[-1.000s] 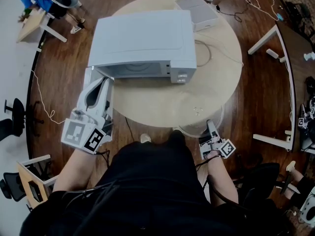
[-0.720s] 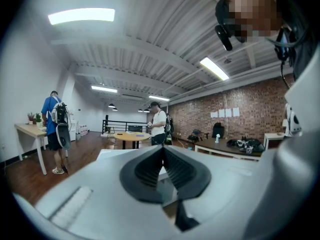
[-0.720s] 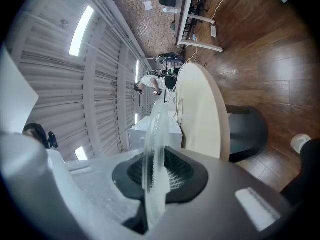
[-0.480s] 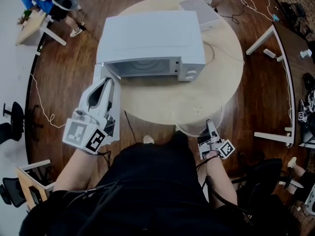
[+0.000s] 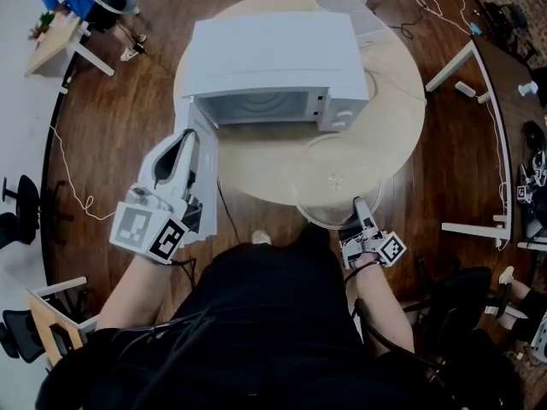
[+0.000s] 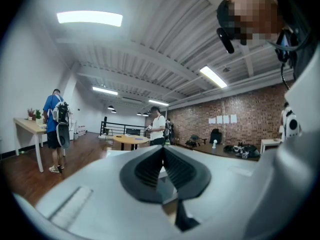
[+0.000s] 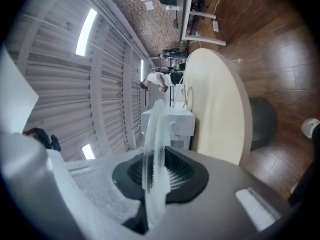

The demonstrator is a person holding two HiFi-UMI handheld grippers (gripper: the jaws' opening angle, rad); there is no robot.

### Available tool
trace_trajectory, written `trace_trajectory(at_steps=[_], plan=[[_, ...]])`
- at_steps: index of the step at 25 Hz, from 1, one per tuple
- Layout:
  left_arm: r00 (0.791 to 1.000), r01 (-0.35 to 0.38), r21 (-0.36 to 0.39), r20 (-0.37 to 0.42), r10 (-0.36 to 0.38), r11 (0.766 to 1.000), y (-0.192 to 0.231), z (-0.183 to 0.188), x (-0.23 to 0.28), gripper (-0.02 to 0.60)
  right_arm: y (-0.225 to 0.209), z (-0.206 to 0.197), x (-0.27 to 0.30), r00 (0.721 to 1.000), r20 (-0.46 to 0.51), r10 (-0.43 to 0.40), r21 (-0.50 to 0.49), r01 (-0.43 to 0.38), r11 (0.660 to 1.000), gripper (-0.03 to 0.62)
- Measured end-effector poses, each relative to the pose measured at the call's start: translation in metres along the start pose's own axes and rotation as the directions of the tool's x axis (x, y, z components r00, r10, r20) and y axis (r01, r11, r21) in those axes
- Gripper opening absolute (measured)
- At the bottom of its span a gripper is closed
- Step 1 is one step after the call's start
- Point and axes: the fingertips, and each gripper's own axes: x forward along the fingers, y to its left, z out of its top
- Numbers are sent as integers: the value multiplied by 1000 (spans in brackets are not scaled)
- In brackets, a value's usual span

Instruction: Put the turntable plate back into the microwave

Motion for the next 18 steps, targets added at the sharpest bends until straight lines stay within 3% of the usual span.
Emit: trace_trajectory(at_steps=[18], plan=[[1000,0,-18,24,0,1000,38,-6,-36,8,13,-65,53,996,-90,8,3,-7,1000,29]])
